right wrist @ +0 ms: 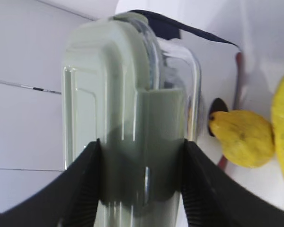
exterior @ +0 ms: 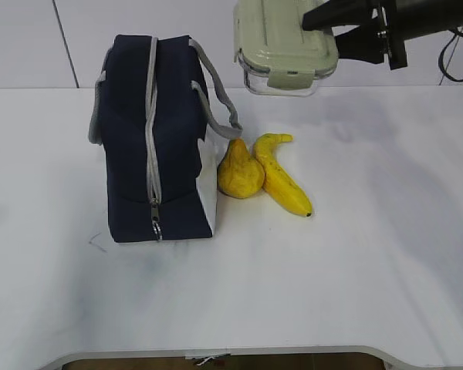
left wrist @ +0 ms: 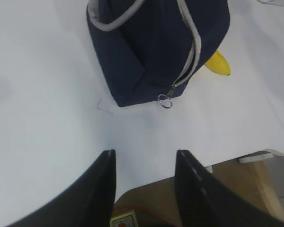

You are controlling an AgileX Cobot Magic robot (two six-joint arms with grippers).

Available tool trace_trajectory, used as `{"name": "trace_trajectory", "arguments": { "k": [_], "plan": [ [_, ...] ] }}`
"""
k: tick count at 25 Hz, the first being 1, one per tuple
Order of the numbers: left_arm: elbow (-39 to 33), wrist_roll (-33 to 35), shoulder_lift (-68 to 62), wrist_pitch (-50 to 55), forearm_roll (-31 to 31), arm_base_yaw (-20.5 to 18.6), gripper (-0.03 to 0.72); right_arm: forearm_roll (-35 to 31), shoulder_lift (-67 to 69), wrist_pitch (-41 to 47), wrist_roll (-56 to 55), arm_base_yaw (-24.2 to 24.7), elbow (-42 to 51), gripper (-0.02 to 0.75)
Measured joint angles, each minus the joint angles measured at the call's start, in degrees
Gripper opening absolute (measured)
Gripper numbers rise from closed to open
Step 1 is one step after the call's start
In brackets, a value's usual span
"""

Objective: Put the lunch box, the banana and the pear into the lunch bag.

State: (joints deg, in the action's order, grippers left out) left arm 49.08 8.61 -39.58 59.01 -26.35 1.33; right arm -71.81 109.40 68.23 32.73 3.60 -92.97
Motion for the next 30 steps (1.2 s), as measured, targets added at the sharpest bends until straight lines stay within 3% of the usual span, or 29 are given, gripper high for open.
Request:
{"name": "trace_trajectory", "arguments": {
  "k": [13, 23, 30],
  "plan": [
    [12.8, 21.1, -32.0, -6.7, -18.5, 0.2, 0.321, -5.2, 0.0, 0.2, 0.0, -6.3, -1.5, 0.375],
    [29.5, 23.2, -52.2, -6.3, -19.8, 4.9, 0.321, -5.6, 0.0, -5.5, 0.3, -9.6, -1.5, 0.375],
    [33.5, 23.2, -59.4, -6.2, -20.0, 6.2, 0.321, -6.0, 0.1, -7.3, 0.3, -10.0, -1.5, 0.375]
  ]
}}
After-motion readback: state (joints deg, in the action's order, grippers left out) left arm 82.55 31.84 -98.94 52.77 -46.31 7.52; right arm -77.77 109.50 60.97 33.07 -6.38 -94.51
